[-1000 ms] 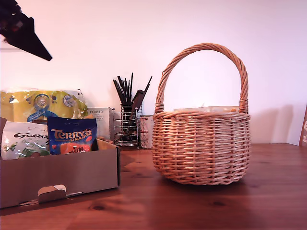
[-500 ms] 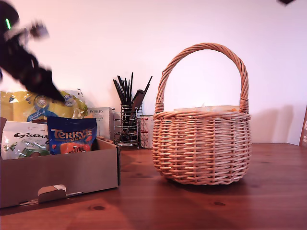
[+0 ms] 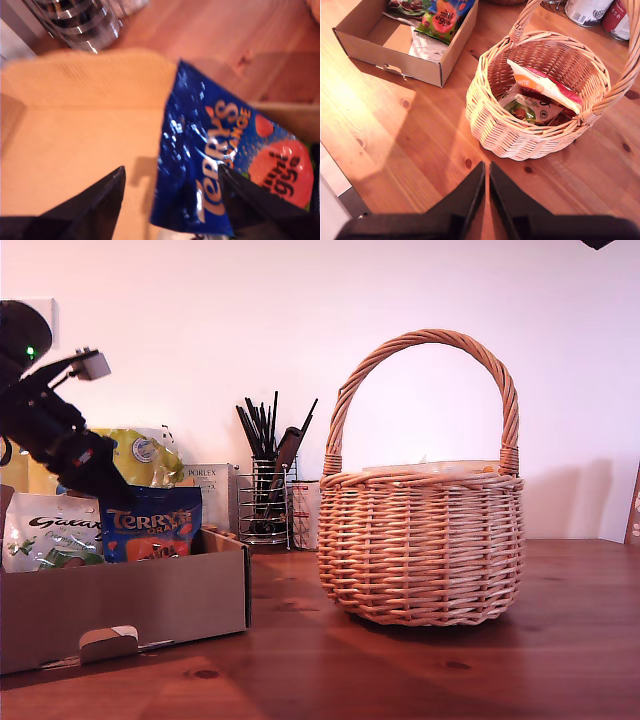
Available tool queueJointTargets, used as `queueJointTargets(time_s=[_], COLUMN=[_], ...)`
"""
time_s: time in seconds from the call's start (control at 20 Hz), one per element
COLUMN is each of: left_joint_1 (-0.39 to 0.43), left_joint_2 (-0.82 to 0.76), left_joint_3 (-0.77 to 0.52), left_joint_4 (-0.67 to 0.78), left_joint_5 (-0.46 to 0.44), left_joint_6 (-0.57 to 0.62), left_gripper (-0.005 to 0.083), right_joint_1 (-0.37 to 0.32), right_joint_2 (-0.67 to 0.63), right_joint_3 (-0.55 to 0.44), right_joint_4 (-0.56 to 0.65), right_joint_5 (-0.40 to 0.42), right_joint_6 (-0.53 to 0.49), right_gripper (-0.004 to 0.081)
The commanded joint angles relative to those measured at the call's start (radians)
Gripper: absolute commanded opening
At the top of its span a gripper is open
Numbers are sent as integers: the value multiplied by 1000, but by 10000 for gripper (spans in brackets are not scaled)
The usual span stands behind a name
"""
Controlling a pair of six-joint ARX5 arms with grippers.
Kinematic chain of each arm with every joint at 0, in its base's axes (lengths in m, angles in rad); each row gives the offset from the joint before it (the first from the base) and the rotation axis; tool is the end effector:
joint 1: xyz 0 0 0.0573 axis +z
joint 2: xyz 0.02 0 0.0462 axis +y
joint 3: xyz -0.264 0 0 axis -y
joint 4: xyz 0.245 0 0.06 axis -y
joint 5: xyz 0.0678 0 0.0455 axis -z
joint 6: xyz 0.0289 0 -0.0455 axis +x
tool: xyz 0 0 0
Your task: Move the bags of Easter eggs from the cardboard box on the left into the woven basket on the right side.
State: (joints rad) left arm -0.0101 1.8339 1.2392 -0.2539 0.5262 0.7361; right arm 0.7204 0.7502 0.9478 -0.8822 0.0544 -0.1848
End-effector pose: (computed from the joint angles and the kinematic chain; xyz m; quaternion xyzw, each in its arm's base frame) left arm 0.3864 -0.0184 0.2012 0.2182 0.2845 -0.3685 0.8577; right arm 0.0989 0.0847 0.3293 -0.2084 0.2810 0.3353 0.8747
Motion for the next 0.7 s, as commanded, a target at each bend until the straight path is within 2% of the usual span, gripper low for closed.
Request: queueJointTargets(time_s=[0.0,0.4,0.55,0.65], left_joint_1=[5,-39,-67,-83], left_joint_2=[26,25,25,25], left_joint_3=[-13,-13,-13,-13], left_joint_4=[-22,-183,-227,-250], left_joint_5=[5,42,43,45], left_joint_6=[-10,-10,-10,-10], left_gripper=[535,473,383,371], right_joint_1=[-2,-3,-3,-3], right_joint_2=[-2,-1,-1,-1], right_joint_3=[-13,-13,-13,-13], right_joint_4=[10,32,32,32], right_joint_5=[-4,-4,-4,-4], right_joint_6=[-6,-20,-25,-26], right_gripper=[-13,-13,-13,-13])
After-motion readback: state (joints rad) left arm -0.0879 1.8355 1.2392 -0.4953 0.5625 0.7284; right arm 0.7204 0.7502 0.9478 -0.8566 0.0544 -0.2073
